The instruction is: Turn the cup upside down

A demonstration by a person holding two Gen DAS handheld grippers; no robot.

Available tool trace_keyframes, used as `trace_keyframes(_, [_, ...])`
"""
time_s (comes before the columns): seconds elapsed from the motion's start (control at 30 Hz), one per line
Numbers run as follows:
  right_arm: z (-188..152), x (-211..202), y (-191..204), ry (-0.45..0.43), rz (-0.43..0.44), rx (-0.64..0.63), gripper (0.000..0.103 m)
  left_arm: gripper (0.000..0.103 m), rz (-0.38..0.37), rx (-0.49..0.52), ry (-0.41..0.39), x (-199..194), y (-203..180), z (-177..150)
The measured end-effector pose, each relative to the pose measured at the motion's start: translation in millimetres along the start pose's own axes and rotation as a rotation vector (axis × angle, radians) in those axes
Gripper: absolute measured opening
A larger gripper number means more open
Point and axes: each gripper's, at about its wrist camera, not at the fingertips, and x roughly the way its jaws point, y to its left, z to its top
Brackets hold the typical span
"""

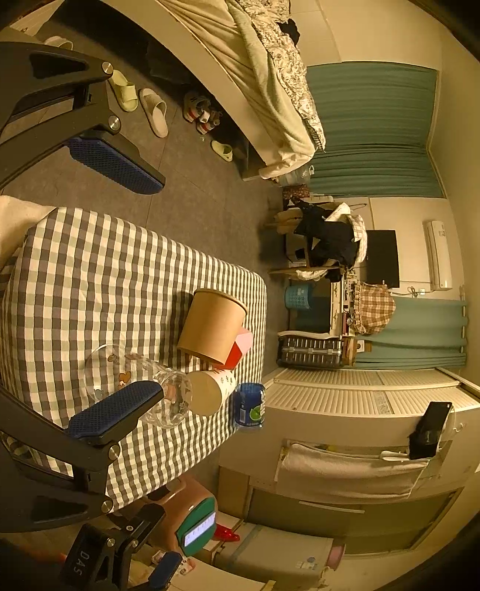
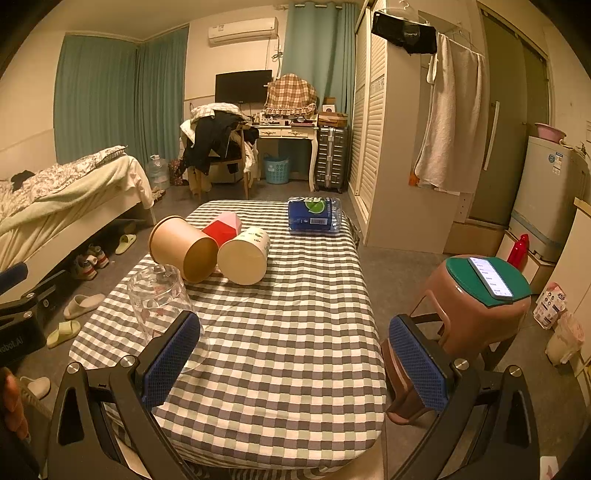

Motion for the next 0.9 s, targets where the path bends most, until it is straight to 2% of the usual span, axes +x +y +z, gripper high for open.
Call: trace_keyframes(0.9, [-1.2,0.2,4.7,0.001,0.003,-0.009,0.103,0.103,0.0,-0.001,0.002,0.0,0.6,-0.6])
